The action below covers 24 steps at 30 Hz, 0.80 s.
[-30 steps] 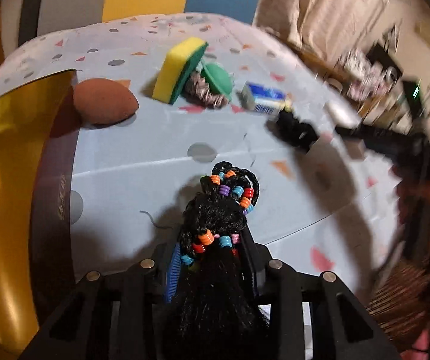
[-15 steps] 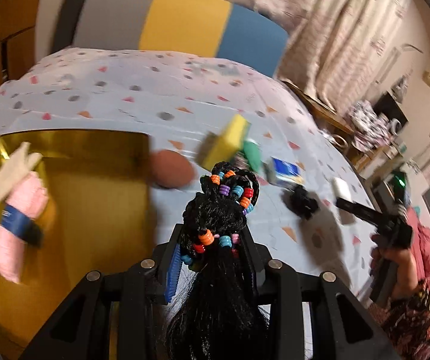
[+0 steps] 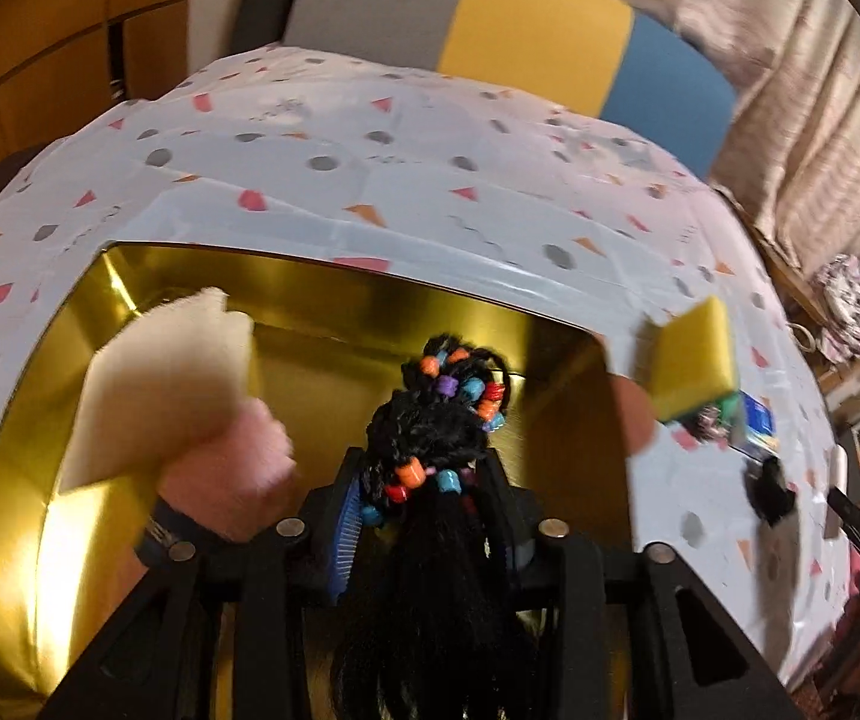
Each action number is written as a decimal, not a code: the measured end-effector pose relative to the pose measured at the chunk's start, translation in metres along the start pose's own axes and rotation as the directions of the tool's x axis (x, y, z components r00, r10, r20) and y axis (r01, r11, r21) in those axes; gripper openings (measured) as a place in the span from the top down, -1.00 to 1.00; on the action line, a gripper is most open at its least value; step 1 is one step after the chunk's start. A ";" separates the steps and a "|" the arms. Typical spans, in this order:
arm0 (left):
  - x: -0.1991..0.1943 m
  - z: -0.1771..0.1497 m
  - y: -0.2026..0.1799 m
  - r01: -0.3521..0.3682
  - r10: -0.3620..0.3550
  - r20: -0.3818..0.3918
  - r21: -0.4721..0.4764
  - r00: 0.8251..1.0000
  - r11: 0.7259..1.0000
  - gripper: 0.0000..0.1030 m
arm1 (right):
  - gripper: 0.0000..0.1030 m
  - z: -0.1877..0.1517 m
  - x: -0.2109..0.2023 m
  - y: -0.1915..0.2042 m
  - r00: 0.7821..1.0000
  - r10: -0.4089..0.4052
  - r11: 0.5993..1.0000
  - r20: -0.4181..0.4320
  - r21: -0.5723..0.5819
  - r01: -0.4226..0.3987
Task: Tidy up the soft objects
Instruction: 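Lower the black wig into the gold tray with the left gripper while the right holds the block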
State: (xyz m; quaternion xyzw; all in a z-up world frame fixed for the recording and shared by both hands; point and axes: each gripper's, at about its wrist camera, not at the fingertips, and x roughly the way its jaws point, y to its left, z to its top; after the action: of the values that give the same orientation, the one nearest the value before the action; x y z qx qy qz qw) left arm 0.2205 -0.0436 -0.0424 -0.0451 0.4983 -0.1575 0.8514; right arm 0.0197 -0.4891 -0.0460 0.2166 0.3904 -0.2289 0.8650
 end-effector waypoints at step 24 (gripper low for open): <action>-0.060 -0.076 -0.004 0.073 -0.080 0.103 0.067 0.991 0.995 -0.18 | -0.12 -0.034 -0.019 0.070 0.983 0.186 0.978 0.011 -0.094 -0.184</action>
State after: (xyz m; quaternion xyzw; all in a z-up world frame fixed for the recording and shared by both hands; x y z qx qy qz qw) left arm 0.1270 -0.0227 -0.0290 -0.0456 0.4451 -0.2032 0.8709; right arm 0.0285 -0.4099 -0.0374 0.2095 0.3704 -0.1313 0.8953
